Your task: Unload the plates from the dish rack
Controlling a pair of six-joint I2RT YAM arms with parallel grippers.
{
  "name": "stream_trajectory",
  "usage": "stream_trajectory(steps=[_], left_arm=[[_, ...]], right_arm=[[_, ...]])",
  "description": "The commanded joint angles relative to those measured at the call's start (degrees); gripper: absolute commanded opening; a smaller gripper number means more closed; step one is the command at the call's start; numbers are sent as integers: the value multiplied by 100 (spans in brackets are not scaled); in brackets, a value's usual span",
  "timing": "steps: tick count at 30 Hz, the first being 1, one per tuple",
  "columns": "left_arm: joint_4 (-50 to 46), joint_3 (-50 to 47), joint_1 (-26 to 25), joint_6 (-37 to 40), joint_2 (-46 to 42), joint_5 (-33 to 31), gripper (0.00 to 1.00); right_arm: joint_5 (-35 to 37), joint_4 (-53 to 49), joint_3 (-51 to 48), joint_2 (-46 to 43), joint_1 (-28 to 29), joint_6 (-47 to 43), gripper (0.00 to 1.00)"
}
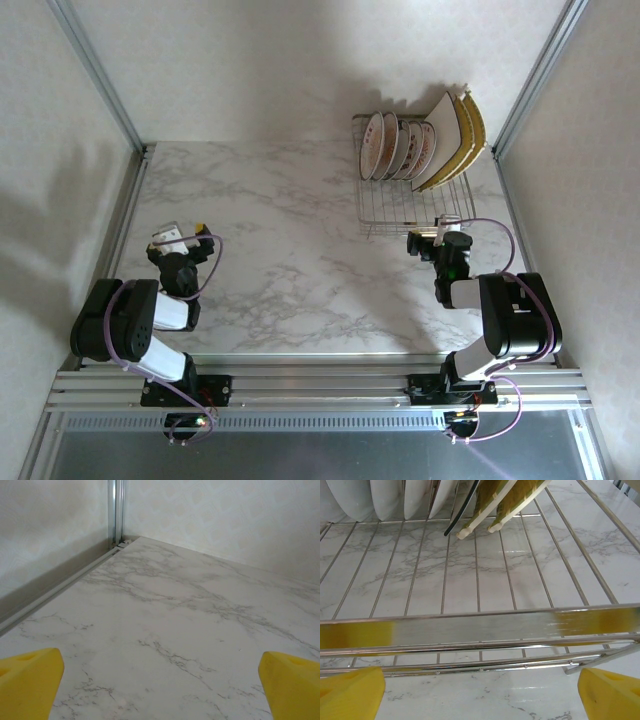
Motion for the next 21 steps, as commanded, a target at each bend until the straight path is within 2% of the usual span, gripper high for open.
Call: stream_trajectory(steps=[1, 5, 9, 13, 17, 21], left_arm=[[119, 127, -55, 44, 41, -18, 99], [-447, 355, -72, 86, -182, -12, 100], [-2150, 1078, -97, 238, -483, 149, 100], [-2716, 1152, -129, 291, -745, 237, 100], [-3963, 1583, -152, 102, -956, 54, 99], [-4623, 1732, -176, -130, -1191, 30, 100]], right_arm=[[-22, -60, 164, 4, -39, -30, 99], [-139, -359, 252, -114, -36, -80, 99], [-274, -1978, 1098, -349, -28, -114, 99], [-342, -3139, 1496, -423, 39, -121, 99], [-236, -4233, 1661, -769, 152, 72, 99], [-5, -4881, 1502, -1225, 219, 322, 99]])
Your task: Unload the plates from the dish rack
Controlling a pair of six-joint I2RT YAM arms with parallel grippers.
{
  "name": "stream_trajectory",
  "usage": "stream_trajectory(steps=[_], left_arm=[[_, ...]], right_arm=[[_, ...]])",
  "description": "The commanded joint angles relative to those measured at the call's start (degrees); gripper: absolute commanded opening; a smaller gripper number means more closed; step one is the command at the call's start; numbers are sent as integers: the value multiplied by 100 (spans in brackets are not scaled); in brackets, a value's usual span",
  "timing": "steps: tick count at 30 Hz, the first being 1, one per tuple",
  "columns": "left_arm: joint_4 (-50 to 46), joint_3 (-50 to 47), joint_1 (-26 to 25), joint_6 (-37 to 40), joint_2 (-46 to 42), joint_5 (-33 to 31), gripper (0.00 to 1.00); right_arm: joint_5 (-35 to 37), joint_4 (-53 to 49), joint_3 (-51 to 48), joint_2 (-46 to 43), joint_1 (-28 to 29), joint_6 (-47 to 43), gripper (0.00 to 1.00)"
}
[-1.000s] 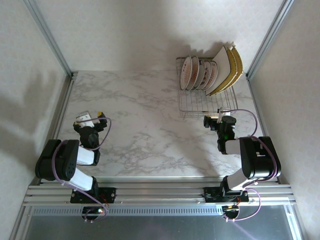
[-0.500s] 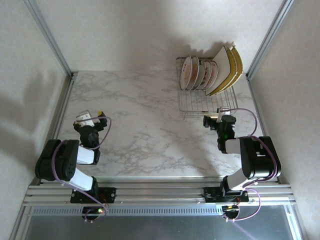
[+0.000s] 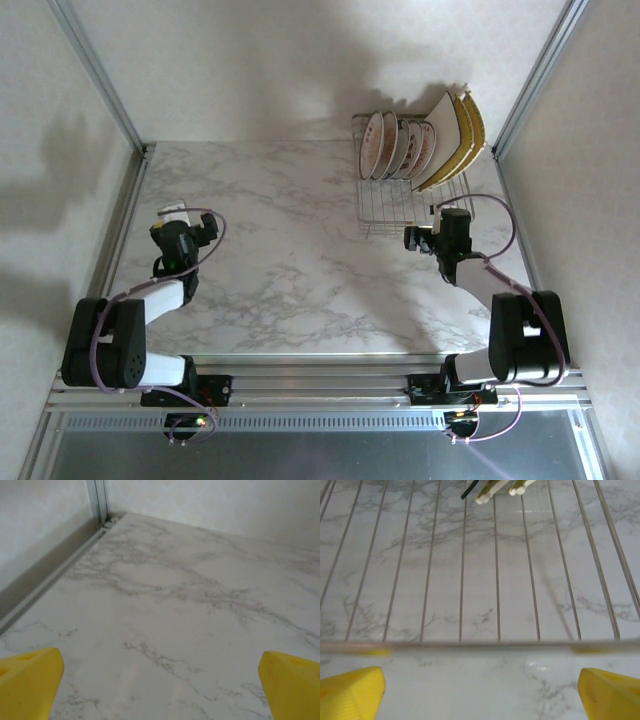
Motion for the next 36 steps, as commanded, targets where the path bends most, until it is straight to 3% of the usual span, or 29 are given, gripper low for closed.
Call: stream_trajectory(steps=[1, 7, 13, 18, 22, 28, 36], left_arm=[[-1090, 211, -77, -262, -289, -53, 100], [-2604, 796, -205, -559, -444, -29, 100], [-4082, 1973, -275, -618, -491, 72, 100], [-5547, 3410, -276, -487, 158, 260, 99], [-6059, 4158, -280, -399, 539, 346, 100], [-6553, 4944, -276, -266, 1157, 1156, 100], [-6656, 5113, -302, -236, 1594, 1348, 99]], right_arm=[[227, -988, -81, -481, 62, 307, 99], [466, -2272, 21, -1299, 98, 766, 99], [491, -3930, 1766, -1234, 403, 773, 99], [513, -5155, 3962, -68, 553, 727, 99], [389, -5933, 5629, 1032, 640, 631, 99], [182, -5973, 7297, 2358, 901, 638, 99], [603, -6198, 9827, 4376, 1509, 351, 82]])
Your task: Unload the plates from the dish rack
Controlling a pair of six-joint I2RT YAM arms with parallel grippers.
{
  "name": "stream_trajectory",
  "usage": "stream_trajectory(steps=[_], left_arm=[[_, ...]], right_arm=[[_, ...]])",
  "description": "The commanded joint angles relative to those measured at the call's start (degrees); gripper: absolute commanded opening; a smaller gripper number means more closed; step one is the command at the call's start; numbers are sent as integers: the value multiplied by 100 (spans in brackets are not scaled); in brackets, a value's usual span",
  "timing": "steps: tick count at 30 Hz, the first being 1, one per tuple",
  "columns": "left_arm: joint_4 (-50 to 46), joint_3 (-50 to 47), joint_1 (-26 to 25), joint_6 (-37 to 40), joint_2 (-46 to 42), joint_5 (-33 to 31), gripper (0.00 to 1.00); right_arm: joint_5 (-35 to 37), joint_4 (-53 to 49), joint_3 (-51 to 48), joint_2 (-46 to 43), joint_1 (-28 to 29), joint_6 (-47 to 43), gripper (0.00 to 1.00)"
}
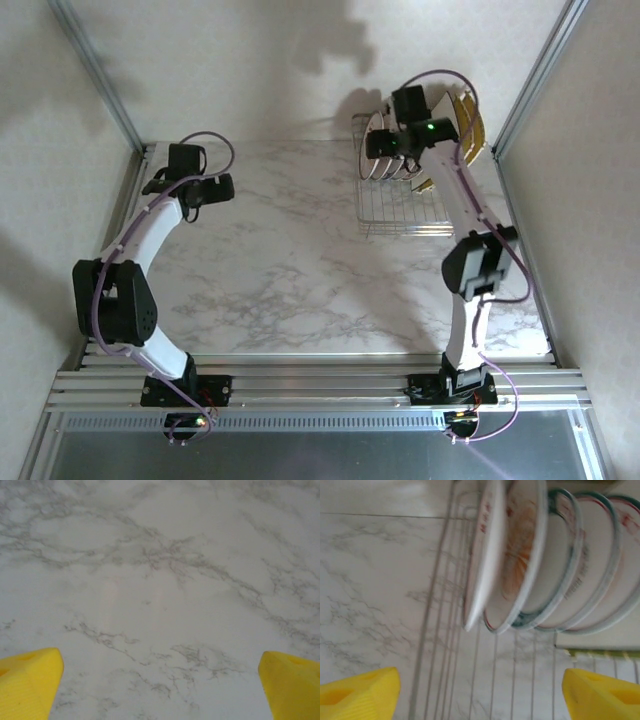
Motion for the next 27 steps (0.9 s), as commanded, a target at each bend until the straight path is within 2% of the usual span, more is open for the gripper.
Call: stream_trajectory(steps=[1, 6, 11, 18, 20, 27], left_arm=[[-236, 74, -44, 107, 2, 169, 100], [-204, -2, -70, 155, -26, 152, 100], [-204, -2, -79, 200, -13, 142, 100], [-188, -44, -79, 248, -26, 150, 100], [-195, -39, -75, 251, -22, 162, 100], [-221, -21, -81, 255, 6, 218, 100]], right_arm=[[359, -399, 1080, 684, 236, -127, 82], [1161, -594, 2383, 1674, 319, 123, 77], [1822, -14, 2273, 1890, 348, 250, 74], [1832, 291, 2638, 2368, 364, 226, 69], [1914, 390, 2712, 2502, 377, 160, 60], [2482, 536, 2897, 2795, 385, 175, 50]])
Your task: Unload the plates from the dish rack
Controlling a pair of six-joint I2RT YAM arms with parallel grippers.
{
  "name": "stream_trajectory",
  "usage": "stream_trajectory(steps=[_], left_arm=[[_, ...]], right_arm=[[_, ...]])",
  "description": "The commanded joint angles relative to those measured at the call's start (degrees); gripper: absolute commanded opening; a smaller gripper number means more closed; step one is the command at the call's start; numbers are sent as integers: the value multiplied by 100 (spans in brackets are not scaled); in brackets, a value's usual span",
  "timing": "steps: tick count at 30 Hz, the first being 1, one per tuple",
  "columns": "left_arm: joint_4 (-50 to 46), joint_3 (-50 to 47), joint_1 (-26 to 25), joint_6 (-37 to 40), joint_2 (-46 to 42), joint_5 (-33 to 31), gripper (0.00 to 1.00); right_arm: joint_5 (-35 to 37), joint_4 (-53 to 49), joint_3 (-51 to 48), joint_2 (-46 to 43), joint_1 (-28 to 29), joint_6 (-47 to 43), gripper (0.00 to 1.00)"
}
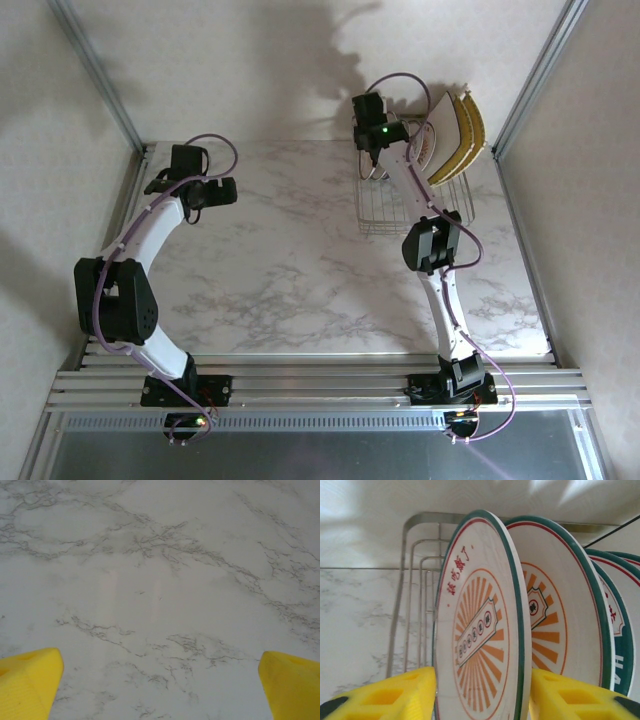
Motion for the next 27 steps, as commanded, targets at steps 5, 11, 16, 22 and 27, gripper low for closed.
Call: stream_trajectory(steps=[5, 11, 16, 22, 27], left_arm=[[-189, -14, -49, 92, -31, 124, 100], [-198, -128, -66, 119, -121, 28, 99], [-120, -210, -73, 150, -230, 95, 100], [-167, -251, -84, 154, -319, 59, 99], [-149, -319, -83, 130, -331, 27, 100]], right_arm=[[694, 292, 211, 166, 49, -9, 39], [701, 342, 175, 138, 79, -5, 19], [692, 345, 158, 147, 118, -27, 4], [734, 297, 158, 110, 160, 17, 0], [774, 252, 197, -148, 229, -77, 0]])
